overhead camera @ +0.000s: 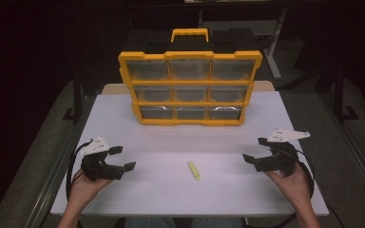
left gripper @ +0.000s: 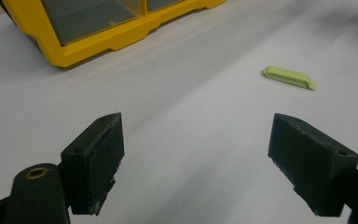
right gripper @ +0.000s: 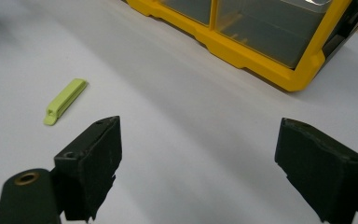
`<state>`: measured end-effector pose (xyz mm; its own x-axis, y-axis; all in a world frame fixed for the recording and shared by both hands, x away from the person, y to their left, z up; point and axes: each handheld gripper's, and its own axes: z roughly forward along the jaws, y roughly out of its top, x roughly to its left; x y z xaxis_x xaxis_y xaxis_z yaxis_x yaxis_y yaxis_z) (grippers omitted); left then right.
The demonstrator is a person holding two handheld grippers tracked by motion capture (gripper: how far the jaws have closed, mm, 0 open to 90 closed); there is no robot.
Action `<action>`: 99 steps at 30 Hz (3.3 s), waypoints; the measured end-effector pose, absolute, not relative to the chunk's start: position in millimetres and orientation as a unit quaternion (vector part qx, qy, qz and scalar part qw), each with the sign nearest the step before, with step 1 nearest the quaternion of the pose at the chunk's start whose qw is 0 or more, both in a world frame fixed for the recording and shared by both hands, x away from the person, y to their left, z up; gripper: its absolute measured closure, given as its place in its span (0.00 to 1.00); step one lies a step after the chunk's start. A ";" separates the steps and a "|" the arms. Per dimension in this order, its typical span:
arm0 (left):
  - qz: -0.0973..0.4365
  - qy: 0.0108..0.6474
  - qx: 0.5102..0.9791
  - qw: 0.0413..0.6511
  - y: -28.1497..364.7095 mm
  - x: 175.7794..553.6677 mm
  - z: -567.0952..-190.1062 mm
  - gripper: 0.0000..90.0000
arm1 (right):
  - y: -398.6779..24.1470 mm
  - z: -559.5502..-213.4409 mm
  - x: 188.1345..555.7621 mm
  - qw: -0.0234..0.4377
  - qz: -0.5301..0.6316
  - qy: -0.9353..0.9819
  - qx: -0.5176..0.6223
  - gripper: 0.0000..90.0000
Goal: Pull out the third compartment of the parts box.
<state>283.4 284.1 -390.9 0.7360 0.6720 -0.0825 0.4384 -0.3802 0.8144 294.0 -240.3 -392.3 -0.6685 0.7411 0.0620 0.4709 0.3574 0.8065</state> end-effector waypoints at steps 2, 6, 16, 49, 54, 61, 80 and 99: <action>0.132 0.340 0.820 0.441 283.4 283.1 -391.3 0.20 | -240.2 -392.9 294.2 0.157 0.426 0.809 0.374 0.15; 0.131 0.332 0.826 0.437 280.6 283.4 -392.1 0.20 | -240.9 -393.4 293.4 0.154 0.426 0.808 0.377 0.15; 0.131 0.333 0.823 0.442 281.0 281.0 -391.7 0.20 | -239.8 -394.6 291.7 0.157 0.424 0.810 0.374 0.15; 0.094 0.313 0.818 0.473 267.1 284.8 -379.2 0.22 | -240.4 -396.6 292.0 0.156 0.420 0.814 0.370 0.15; 0.073 0.304 0.817 0.485 258.8 289.8 -377.0 0.22 | -240.7 -395.2 292.0 0.158 0.423 0.814 0.366 0.15; 0.054 0.296 0.814 0.497 242.7 295.8 -377.1 0.23 | -242.2 -394.6 293.5 0.153 0.425 0.814 0.366 0.15; 0.020 0.269 0.809 0.522 201.8 322.7 -350.9 0.25 | -239.8 -393.5 294.6 0.152 0.421 0.818 0.360 0.15; -0.021 0.299 0.782 0.546 167.9 350.9 -333.6 0.28 | -240.0 -391.7 295.3 0.153 0.426 0.818 0.354 0.15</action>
<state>350.9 167.9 -333.6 0.8205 0.4445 -0.3595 0.4906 -0.2247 0.8419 295.3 -240.0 -391.7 -0.7027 0.7096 0.0515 0.4490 0.3861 0.8058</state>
